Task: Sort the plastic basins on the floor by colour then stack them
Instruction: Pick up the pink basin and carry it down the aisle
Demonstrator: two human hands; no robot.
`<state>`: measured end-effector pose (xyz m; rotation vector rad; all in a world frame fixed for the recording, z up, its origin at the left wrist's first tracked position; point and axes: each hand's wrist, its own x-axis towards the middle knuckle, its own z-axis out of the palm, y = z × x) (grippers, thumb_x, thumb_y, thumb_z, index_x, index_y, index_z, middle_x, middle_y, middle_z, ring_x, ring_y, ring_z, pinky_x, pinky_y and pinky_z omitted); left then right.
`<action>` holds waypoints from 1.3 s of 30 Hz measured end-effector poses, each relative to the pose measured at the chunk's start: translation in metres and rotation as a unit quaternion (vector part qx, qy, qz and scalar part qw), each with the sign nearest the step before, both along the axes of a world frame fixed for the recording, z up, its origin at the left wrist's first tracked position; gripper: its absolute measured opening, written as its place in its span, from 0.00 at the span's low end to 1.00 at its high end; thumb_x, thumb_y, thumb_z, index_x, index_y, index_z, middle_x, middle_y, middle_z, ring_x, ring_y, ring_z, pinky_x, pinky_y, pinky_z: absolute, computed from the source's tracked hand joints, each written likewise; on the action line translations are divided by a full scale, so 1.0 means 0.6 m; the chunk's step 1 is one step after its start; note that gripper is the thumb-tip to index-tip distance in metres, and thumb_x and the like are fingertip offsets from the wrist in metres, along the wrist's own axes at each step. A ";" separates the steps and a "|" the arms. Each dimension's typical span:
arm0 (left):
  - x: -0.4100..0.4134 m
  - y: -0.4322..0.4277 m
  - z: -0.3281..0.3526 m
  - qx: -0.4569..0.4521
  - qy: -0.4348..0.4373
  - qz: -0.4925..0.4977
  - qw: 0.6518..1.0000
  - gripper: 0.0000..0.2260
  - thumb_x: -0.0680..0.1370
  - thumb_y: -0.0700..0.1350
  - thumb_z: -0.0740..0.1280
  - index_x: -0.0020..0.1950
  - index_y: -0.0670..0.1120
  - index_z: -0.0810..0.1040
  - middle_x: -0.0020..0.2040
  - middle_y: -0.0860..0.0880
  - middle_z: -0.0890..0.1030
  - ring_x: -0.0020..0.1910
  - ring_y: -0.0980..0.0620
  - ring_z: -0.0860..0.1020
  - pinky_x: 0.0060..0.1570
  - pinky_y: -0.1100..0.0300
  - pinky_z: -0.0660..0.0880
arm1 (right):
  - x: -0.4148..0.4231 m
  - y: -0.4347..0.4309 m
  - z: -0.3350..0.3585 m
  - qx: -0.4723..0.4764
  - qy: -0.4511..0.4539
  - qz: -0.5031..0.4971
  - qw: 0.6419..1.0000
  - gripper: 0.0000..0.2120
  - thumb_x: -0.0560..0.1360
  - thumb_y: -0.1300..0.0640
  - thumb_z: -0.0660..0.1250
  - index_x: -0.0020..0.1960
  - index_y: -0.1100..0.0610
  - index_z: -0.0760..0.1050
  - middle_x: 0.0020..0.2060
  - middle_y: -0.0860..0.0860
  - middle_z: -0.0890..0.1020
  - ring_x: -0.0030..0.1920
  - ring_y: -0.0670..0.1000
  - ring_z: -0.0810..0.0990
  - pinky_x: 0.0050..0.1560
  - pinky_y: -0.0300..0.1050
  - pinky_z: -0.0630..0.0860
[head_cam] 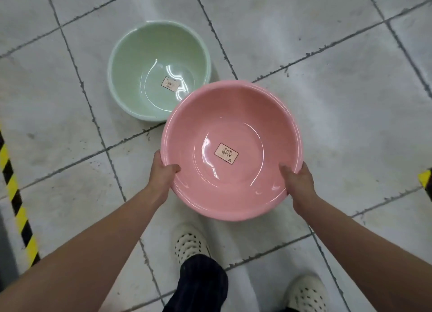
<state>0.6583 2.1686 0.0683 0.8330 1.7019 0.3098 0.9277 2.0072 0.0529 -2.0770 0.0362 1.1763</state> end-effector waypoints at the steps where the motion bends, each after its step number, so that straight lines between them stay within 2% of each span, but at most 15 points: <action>1: -0.006 0.004 -0.021 0.000 -0.003 -0.006 1.000 0.24 0.73 0.30 0.63 0.63 0.53 0.68 0.52 0.50 0.78 0.51 0.47 0.78 0.47 0.50 0.79 | -0.007 0.001 -0.019 -0.009 -0.007 -0.003 1.000 0.19 0.77 0.53 0.68 0.67 0.54 0.71 0.55 0.54 0.81 0.53 0.59 0.81 0.48 0.51 0.77; 4: -0.023 0.010 -0.069 -0.012 -0.017 -0.025 0.999 0.27 0.73 0.30 0.63 0.66 0.55 0.68 0.55 0.49 0.79 0.53 0.46 0.79 0.50 0.46 0.80 | -0.028 -0.003 -0.067 -0.036 -0.010 0.004 0.999 0.20 0.78 0.52 0.68 0.67 0.56 0.71 0.54 0.55 0.80 0.52 0.58 0.80 0.50 0.53 0.77; 7: -0.038 0.016 -0.102 -0.006 -0.045 -0.052 0.998 0.33 0.72 0.29 0.63 0.71 0.57 0.66 0.58 0.51 0.79 0.55 0.48 0.79 0.49 0.45 0.81 | -0.041 -0.012 -0.093 -0.054 -0.021 0.030 0.998 0.23 0.77 0.48 0.68 0.69 0.54 0.69 0.56 0.54 0.80 0.54 0.59 0.81 0.57 0.61 0.79; 10: -0.047 0.024 -0.124 -0.006 -0.060 -0.081 0.995 0.37 0.71 0.28 0.63 0.72 0.60 0.66 0.60 0.51 0.79 0.56 0.50 0.79 0.49 0.46 0.81 | -0.052 -0.017 -0.113 -0.073 -0.034 0.048 0.996 0.24 0.76 0.47 0.68 0.68 0.54 0.68 0.56 0.55 0.80 0.55 0.59 0.80 0.58 0.64 0.78; 13: -0.050 0.028 -0.129 -0.042 -0.028 -0.065 0.997 0.28 0.72 0.29 0.65 0.69 0.49 0.71 0.57 0.46 0.80 0.54 0.45 0.80 0.48 0.49 0.80 | -0.057 -0.015 -0.110 -0.103 -0.061 0.055 0.991 0.21 0.74 0.47 0.67 0.64 0.51 0.67 0.53 0.52 0.80 0.54 0.60 0.80 0.59 0.65 0.75; 15: -0.049 0.026 -0.117 -0.059 -0.003 -0.052 0.997 0.20 0.72 0.30 0.65 0.63 0.44 0.74 0.55 0.42 0.82 0.51 0.42 0.81 0.47 0.49 0.81 | -0.055 -0.008 -0.090 -0.107 -0.061 0.052 0.991 0.18 0.77 0.53 0.66 0.64 0.54 0.67 0.52 0.54 0.79 0.53 0.60 0.79 0.57 0.63 0.77; 18: -0.051 0.026 -0.068 -0.061 -0.008 -0.019 0.998 0.18 0.72 0.30 0.65 0.58 0.45 0.75 0.52 0.41 0.81 0.49 0.42 0.81 0.43 0.51 0.80 | -0.050 0.006 -0.036 -0.113 -0.065 0.058 0.990 0.15 0.78 0.58 0.65 0.63 0.57 0.68 0.51 0.56 0.78 0.50 0.60 0.79 0.52 0.58 0.78; 21: -0.055 0.046 0.003 -0.050 -0.030 0.009 0.998 0.18 0.72 0.30 0.63 0.56 0.49 0.73 0.51 0.42 0.80 0.47 0.43 0.80 0.44 0.49 0.80 | -0.050 0.037 0.036 -0.102 -0.081 0.077 0.988 0.13 0.78 0.59 0.65 0.61 0.57 0.69 0.49 0.57 0.79 0.46 0.58 0.79 0.48 0.56 0.78; 25: -0.081 0.111 0.108 -0.030 -0.054 0.040 0.997 0.18 0.72 0.30 0.64 0.53 0.52 0.73 0.50 0.43 0.81 0.47 0.43 0.81 0.44 0.49 0.81 | -0.063 0.113 0.150 -0.106 -0.092 0.108 0.984 0.13 0.78 0.58 0.66 0.61 0.57 0.69 0.49 0.57 0.80 0.47 0.59 0.80 0.51 0.61 0.80; 29: -0.117 0.186 0.195 -0.013 -0.055 0.078 0.995 0.21 0.71 0.30 0.65 0.61 0.47 0.73 0.51 0.44 0.80 0.48 0.43 0.80 0.43 0.53 0.79 | -0.087 0.231 0.254 -0.080 -0.115 0.142 0.980 0.11 0.78 0.60 0.65 0.59 0.57 0.68 0.48 0.56 0.79 0.43 0.52 0.77 0.47 0.51 0.74; 31: -0.130 0.221 0.226 -0.007 -0.048 0.115 0.992 0.20 0.71 0.30 0.65 0.61 0.46 0.73 0.49 0.45 0.80 0.45 0.45 0.80 0.39 0.56 0.77 | -0.093 0.301 0.291 -0.069 -0.130 0.171 0.974 0.12 0.78 0.60 0.64 0.60 0.57 0.68 0.47 0.54 0.77 0.41 0.49 0.75 0.47 0.47 0.71; 33: -0.137 0.255 0.243 -0.004 -0.039 0.146 0.989 0.19 0.71 0.30 0.64 0.58 0.46 0.73 0.46 0.48 0.79 0.44 0.47 0.78 0.38 0.58 0.75 | -0.094 0.366 0.309 -0.064 -0.135 0.200 0.968 0.13 0.78 0.59 0.63 0.62 0.58 0.68 0.49 0.54 0.77 0.42 0.50 0.77 0.46 0.46 0.71; 36: -0.141 0.306 0.240 0.012 -0.034 0.187 0.982 0.18 0.70 0.30 0.64 0.56 0.46 0.73 0.46 0.48 0.79 0.44 0.46 0.78 0.40 0.56 0.76 | -0.094 0.463 0.307 -0.054 -0.139 0.236 0.960 0.15 0.78 0.59 0.63 0.64 0.57 0.68 0.51 0.54 0.77 0.47 0.55 0.76 0.45 0.45 0.71; 39: -0.133 0.357 0.209 0.017 -0.022 0.207 0.978 0.17 0.71 0.30 0.64 0.55 0.47 0.72 0.44 0.50 0.78 0.43 0.49 0.77 0.38 0.58 0.75 | -0.076 0.553 0.270 -0.054 -0.144 0.268 0.951 0.14 0.77 0.59 0.63 0.63 0.57 0.68 0.52 0.54 0.78 0.49 0.57 0.77 0.49 0.48 0.74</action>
